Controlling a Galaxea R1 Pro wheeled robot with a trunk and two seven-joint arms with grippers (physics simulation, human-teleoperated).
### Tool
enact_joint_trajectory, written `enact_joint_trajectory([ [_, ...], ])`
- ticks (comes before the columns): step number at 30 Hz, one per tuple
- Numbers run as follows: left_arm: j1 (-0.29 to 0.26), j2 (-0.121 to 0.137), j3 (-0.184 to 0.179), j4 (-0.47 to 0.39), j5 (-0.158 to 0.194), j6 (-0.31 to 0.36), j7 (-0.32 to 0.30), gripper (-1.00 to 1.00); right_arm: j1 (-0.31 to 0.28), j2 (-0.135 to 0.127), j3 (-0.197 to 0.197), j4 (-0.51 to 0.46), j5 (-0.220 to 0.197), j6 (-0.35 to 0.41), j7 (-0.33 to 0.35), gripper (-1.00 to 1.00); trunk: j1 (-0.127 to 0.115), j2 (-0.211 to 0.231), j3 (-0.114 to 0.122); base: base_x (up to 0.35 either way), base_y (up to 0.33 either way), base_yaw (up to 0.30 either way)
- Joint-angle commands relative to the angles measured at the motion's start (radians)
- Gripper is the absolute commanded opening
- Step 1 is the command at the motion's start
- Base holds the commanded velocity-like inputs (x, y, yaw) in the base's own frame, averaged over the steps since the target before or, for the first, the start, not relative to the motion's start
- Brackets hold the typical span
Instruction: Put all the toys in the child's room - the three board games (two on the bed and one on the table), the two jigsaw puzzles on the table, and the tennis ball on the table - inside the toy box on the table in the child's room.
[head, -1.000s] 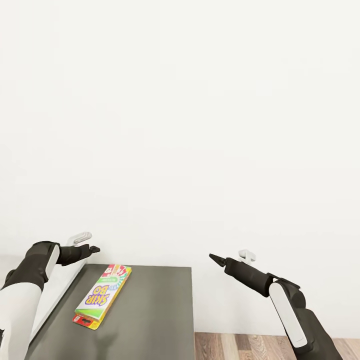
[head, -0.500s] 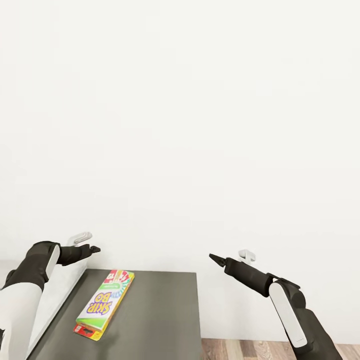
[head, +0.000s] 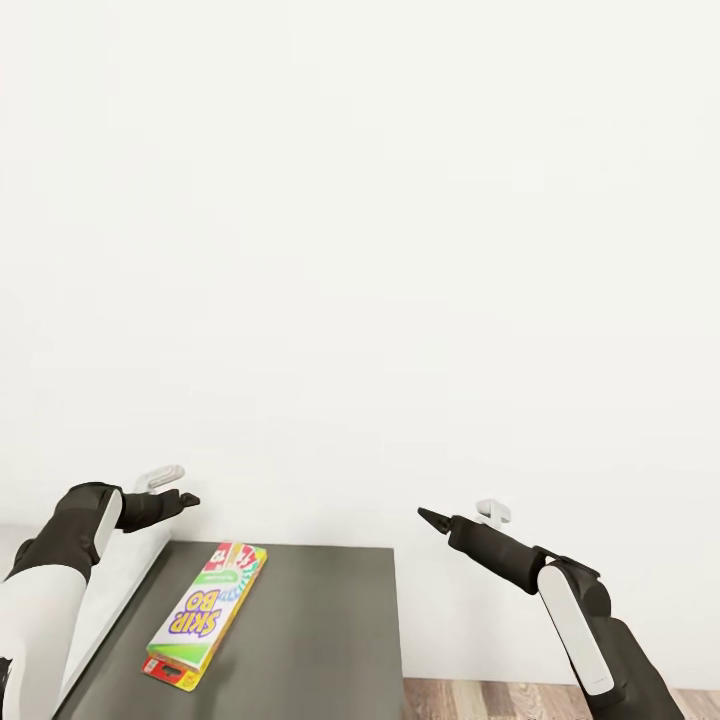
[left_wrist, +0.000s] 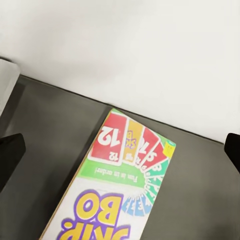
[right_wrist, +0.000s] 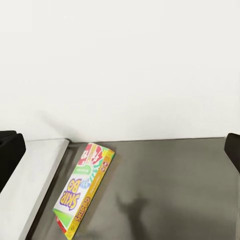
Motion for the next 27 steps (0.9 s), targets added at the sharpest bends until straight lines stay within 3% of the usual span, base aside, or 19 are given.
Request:
enact_joint_trajectory([
  [1, -0.001, -0.001, 0.004, -0.001, -0.009, 0.004, -0.008, 1.0, 0.0, 0.0, -0.002, -0.001, -0.001, 0.006, 0.003, 1.0, 0.0, -0.001, -0.002, 0.001, 0.0, 0.0],
  [20, -0.001, -0.001, 0.001, 0.006, -0.011, 0.002, 0.025, 1.0, 0.0, -0.001, -0.001, 0.002, -0.001, 0.006, 0.004, 1.0, 0.0, -0.001, -0.032, 0.0, 0.0, 0.0],
  [23, -0.001, -0.002, -0.034, 0.009, -0.012, 0.001, 0.045, 1.0, 0.0, -0.001, -0.001, 0.002, -0.001, 0.006, 0.004, 1.0, 0.0, -0.001, -0.036, 0.0, 0.0, 0.0],
  [27, -0.001, -0.003, -0.11, 0.025, -0.012, -0.03, 0.055, 1.0, 0.0, -0.002, -0.001, 0.001, -0.001, 0.005, 0.004, 1.0, 0.0, -0.001, -0.043, 0.0, 0.0, 0.0],
])
